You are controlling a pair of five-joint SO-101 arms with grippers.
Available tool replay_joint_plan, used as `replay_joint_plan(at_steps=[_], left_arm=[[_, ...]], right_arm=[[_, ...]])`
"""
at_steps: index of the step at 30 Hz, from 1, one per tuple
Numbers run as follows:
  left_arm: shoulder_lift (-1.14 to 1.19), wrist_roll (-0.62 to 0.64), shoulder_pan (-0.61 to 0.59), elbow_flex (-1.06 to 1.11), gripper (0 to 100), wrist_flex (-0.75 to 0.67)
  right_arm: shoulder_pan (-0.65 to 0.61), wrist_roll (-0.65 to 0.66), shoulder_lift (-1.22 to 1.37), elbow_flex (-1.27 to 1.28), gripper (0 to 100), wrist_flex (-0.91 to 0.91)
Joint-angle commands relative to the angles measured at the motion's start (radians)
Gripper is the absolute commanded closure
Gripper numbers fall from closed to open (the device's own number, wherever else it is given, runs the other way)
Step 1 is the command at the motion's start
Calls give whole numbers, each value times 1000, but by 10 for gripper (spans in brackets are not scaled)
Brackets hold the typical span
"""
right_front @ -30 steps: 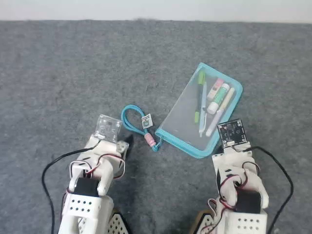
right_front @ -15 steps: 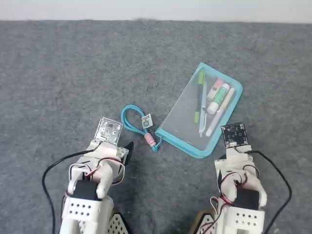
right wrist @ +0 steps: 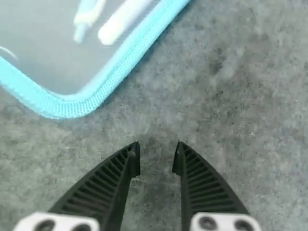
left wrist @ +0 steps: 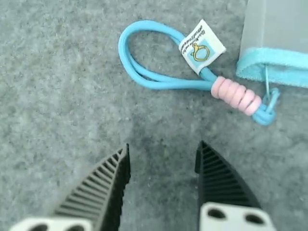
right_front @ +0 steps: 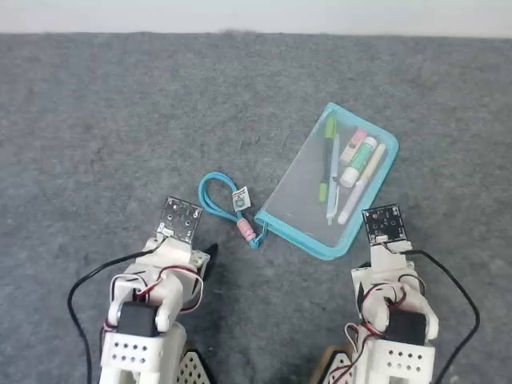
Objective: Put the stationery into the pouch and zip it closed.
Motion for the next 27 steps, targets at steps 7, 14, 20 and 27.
replay_joint_plan(at_steps=[7,14,20,27], left_arm=[[-115,-5,-5,-18,790,130],[-115,-5,-5,-18,790,130],[-115,-5,-5,-18,790,130],[-115,-5,-5,-18,790,132]], right_arm=[[5,-14,-5,17,868,13],[2,-17,-5,17,868,13],[2,-14,-5,17,868,13],[2,-14,-5,17,868,15]])
